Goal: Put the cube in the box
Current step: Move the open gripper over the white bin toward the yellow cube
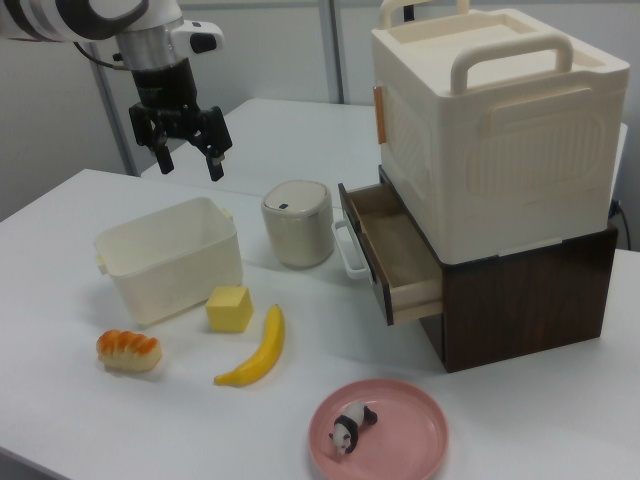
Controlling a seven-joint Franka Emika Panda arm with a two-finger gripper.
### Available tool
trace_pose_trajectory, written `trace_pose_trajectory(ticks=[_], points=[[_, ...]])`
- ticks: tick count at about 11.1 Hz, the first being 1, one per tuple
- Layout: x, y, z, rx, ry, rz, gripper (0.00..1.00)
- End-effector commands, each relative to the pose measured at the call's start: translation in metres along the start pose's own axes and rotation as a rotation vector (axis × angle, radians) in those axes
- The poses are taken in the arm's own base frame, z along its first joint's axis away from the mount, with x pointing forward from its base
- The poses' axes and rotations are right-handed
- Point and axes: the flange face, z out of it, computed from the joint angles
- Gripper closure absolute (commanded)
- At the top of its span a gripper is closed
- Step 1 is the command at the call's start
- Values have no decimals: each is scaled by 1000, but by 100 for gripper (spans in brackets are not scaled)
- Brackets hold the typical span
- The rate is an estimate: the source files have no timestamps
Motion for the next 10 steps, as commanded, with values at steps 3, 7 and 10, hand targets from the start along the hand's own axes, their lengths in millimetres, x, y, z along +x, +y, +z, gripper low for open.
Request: trace_pose_trajectory(ticks=[3, 7, 10], points=[[-9, -17, -4, 27, -33, -19, 0], [-7, -17, 0, 27, -37, -20, 0], [-7, -18, 0, 26, -38, -23, 0]])
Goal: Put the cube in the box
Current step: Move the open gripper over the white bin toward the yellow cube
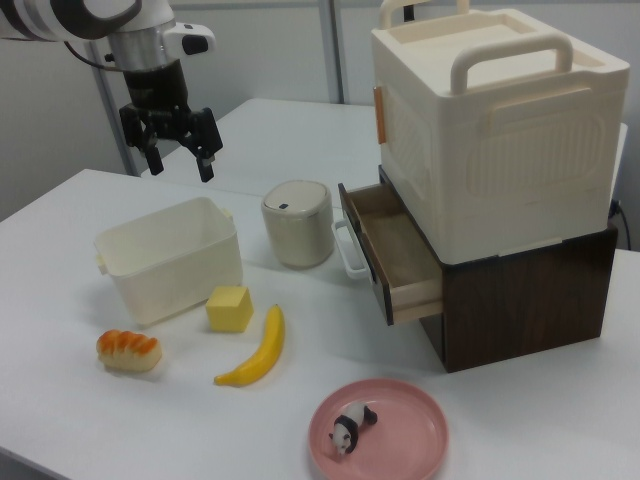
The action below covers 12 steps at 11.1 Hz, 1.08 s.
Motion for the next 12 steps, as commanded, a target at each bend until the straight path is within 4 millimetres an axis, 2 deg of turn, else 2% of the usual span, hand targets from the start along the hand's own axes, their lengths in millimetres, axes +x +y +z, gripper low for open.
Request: trace_pose_trajectory(ticks=[1, 3, 5, 7, 9, 12], points=[[-6, -3, -1, 17, -17, 1, 0], [-8, -4, -1, 18, -16, -18, 0], [-6, -4, 7, 22, -12, -203, 0], [-7, -3, 17, 18, 18, -286, 0], [-3, -9, 45, 33, 70, -364, 0], [-6, -23, 80, 40, 29, -609, 0]])
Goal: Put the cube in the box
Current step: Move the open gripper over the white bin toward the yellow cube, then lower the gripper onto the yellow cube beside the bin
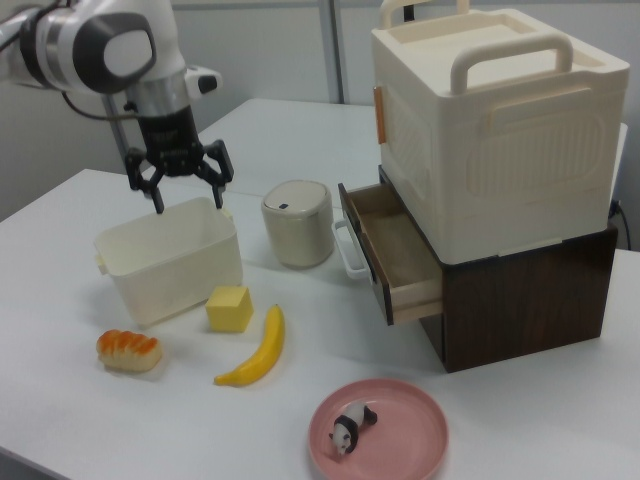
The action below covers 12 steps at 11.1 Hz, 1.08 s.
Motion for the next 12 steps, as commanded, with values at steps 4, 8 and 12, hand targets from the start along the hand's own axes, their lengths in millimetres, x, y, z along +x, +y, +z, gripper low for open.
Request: trace_pose_trajectory(ticks=[4, 8, 12], points=[[3, -18, 50, -25, 62, -286, 0], [19, -18, 75, -54, 102, -293, 0], [44, -21, 114, -49, 101, -302, 0]])
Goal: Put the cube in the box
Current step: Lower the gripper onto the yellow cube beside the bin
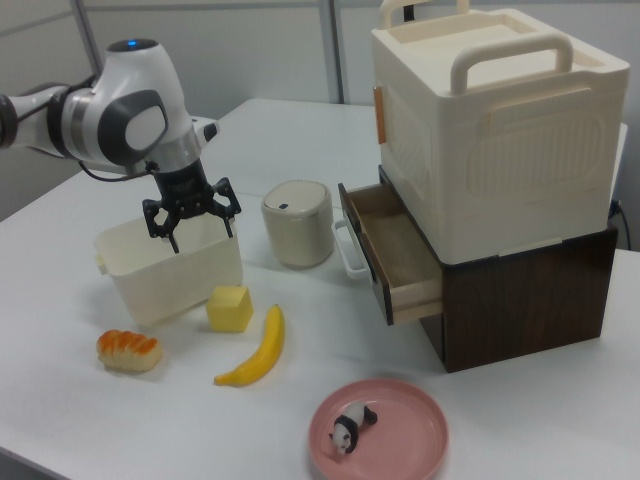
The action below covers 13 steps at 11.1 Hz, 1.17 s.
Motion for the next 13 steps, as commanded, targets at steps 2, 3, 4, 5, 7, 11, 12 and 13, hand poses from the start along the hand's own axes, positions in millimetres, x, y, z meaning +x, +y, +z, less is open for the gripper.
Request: trace_pose_trajectory(ticks=[2, 3, 4, 5, 7, 11, 12, 13], points=[[15, -1, 36, 14, 2, -24, 0], [19, -5, 44, 23, -6, -31, 0], [20, -6, 49, 30, -12, -21, 0], [21, -7, 50, 30, -15, 12, 0], [25, -10, 55, 31, -22, 76, 0], [28, -6, 60, 32, -30, 284, 0], [29, -5, 70, 39, -42, 318, 0], [32, -1, 77, 43, -49, 335, 0]])
